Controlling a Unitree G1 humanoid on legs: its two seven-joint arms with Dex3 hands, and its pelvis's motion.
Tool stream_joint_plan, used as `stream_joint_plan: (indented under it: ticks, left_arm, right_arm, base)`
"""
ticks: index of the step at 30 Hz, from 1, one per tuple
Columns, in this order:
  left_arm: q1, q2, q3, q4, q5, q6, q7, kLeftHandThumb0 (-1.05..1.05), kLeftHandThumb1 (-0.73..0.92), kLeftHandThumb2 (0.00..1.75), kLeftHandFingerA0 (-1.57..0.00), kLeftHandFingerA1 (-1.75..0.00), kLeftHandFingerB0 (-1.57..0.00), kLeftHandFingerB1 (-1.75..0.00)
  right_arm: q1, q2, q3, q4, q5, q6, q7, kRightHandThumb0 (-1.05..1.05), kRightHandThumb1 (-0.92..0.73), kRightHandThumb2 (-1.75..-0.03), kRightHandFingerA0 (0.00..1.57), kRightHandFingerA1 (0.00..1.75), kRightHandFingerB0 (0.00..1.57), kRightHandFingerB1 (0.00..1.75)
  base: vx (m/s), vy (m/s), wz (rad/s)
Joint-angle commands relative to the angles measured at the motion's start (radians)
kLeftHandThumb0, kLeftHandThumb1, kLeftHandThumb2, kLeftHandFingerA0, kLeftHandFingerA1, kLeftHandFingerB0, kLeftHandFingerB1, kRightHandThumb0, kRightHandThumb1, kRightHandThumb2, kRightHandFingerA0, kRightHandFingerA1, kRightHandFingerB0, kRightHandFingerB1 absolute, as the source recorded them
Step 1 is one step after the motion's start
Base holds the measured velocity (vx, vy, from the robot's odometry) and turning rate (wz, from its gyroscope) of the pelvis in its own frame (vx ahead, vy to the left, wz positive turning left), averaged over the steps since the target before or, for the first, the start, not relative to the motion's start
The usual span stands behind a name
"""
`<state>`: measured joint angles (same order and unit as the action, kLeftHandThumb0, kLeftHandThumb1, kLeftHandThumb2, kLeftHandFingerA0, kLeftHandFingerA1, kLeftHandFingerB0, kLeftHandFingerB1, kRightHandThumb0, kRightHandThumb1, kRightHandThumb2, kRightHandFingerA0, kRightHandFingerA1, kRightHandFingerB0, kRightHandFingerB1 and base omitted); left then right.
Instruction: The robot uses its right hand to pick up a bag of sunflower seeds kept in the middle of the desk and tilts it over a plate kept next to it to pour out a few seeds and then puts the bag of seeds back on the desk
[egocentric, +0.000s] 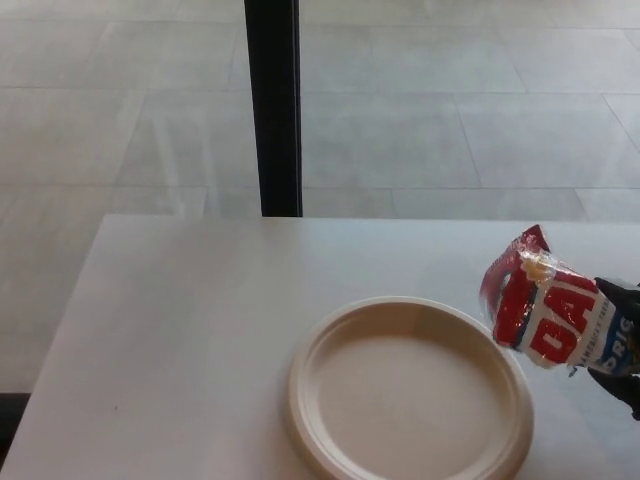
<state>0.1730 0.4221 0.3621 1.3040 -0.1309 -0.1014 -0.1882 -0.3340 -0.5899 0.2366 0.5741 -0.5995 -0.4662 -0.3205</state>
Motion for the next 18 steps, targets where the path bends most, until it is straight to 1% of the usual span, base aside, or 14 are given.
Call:
stream_joint_plan:
  ticks: [1,3,4,5,6,7,8,9,10,11,15,16,17,18]
  left_arm:
    - [0.001,0.016,0.012,0.000,-0.010,-0.011,0.004,-0.83,0.88,0.66,-0.41,-0.59,-0.35,-0.40]
    - [0.005,0.017,0.000,-0.006,0.005,-0.021,0.003,-0.83,0.90,0.67,-0.41,-0.60,-0.34,-0.41]
    - [0.004,0.016,0.007,-0.006,-0.004,-0.015,0.000,-0.83,0.89,0.66,-0.40,-0.60,-0.34,-0.41]
    - [-0.007,0.021,0.006,-0.007,-0.002,-0.013,0.003,-0.84,0.89,0.67,-0.41,-0.60,-0.35,-0.41]
    - [-0.013,0.024,0.005,-0.006,0.000,-0.010,0.007,-0.84,0.89,0.67,-0.43,-0.61,-0.35,-0.41]
    - [-0.012,0.026,0.004,-0.003,0.003,-0.010,0.010,-0.84,0.89,0.66,-0.42,-0.61,-0.35,-0.41]
    - [-0.011,0.028,0.005,-0.003,0.001,-0.010,0.008,-0.84,0.88,0.66,-0.41,-0.61,-0.35,-0.40]
    - [-0.011,0.028,0.008,-0.002,-0.002,-0.007,0.006,-0.84,0.88,0.66,-0.41,-0.61,-0.35,-0.40]
    - [-0.011,0.030,0.006,-0.004,0.000,-0.007,0.004,-0.84,0.89,0.67,-0.42,-0.61,-0.35,-0.40]
    - [-0.011,0.033,0.002,-0.006,0.004,-0.008,0.000,-0.84,0.89,0.67,-0.42,-0.61,-0.35,-0.40]
    - [-0.015,0.032,0.009,-0.003,-0.004,0.002,0.001,-0.85,0.88,0.66,-0.43,-0.61,-0.36,-0.40]
    - [-0.023,0.030,0.010,0.002,-0.004,0.004,0.006,-0.81,0.67,1.10,-0.42,-0.66,-0.31,-0.53]
    - [-0.022,0.030,0.010,0.001,-0.004,0.002,0.004,-0.87,0.88,0.66,-0.44,-0.62,-0.36,-0.42]
    - [-0.023,0.030,0.016,0.001,-0.010,0.007,0.001,-0.86,0.88,0.67,-0.43,-0.63,-0.36,-0.42]
  right_arm:
    - [-0.039,-0.066,0.033,-0.005,-0.094,-0.086,-0.053,-0.21,-0.59,-1.09,0.93,1.75,0.74,1.52]
    - [-0.070,-0.099,0.058,0.005,-0.136,-0.114,-0.070,-0.20,-0.60,-1.06,0.91,1.75,0.74,1.49]
    - [-0.081,-0.111,0.069,0.006,-0.151,-0.116,-0.070,-0.19,-0.60,-1.07,0.91,1.75,0.74,1.44]
    - [-0.095,-0.117,0.074,0.010,-0.159,-0.114,-0.074,-0.19,-0.59,-1.03,0.89,1.75,0.74,1.44]
    - [-0.105,-0.122,0.080,0.013,-0.164,-0.112,-0.075,-0.27,-0.55,-1.12,1.17,1.35,0.87,1.16]
    - [-0.116,-0.129,0.088,0.011,-0.175,-0.106,-0.065,-0.19,-0.56,-1.03,1.07,1.66,0.82,1.37]
    - [-0.124,-0.133,0.094,0.011,-0.182,-0.101,-0.061,-0.29,-0.56,-1.11,1.16,1.34,0.87,1.16]
    - [-0.130,-0.136,0.097,0.011,-0.186,-0.097,-0.057,-0.29,-0.56,-1.11,1.16,1.34,0.87,1.16]
    - [-0.143,-0.137,0.097,0.007,-0.180,-0.090,-0.036,-0.21,-0.60,-1.01,0.91,1.74,0.76,1.37]
    - [-0.160,-0.137,0.095,-0.001,-0.170,-0.081,-0.003,-0.21,-0.60,-1.01,0.91,1.74,0.76,1.37]
    - [-0.179,-0.138,0.097,-0.005,-0.174,-0.072,0.014,-0.21,-0.59,-1.01,0.90,1.73,0.77,1.36]
    - [-0.197,-0.140,0.100,-0.004,-0.176,-0.068,0.031,-0.24,-0.54,-1.00,1.09,1.64,0.86,1.29]
    - [-0.204,-0.140,0.101,-0.006,-0.174,-0.068,0.042,-0.22,-0.63,-0.98,0.91,1.73,0.79,1.32]
    - [-0.215,-0.138,0.100,-0.004,-0.159,-0.074,0.063,-0.23,-0.64,-0.99,0.92,1.74,0.78,1.37]
  base:
    - [0.00,0.000,0.00]
    - [0.00,0.000,0.00]
    - [0.00,0.000,0.00]
    - [0.00,0.000,0.00]
    - [0.00,0.000,0.00]
    - [0.00,0.000,0.00]
    - [0.00,0.000,0.00]
    - [0.00,0.000,0.00]
    - [0.00,0.000,0.00]
    - [0.00,0.000,0.00]
    - [0.00,0.000,0.00]
    - [0.00,0.000,0.00]
    - [0.00,0.000,0.00]
    - [0.00,0.000,0.00]
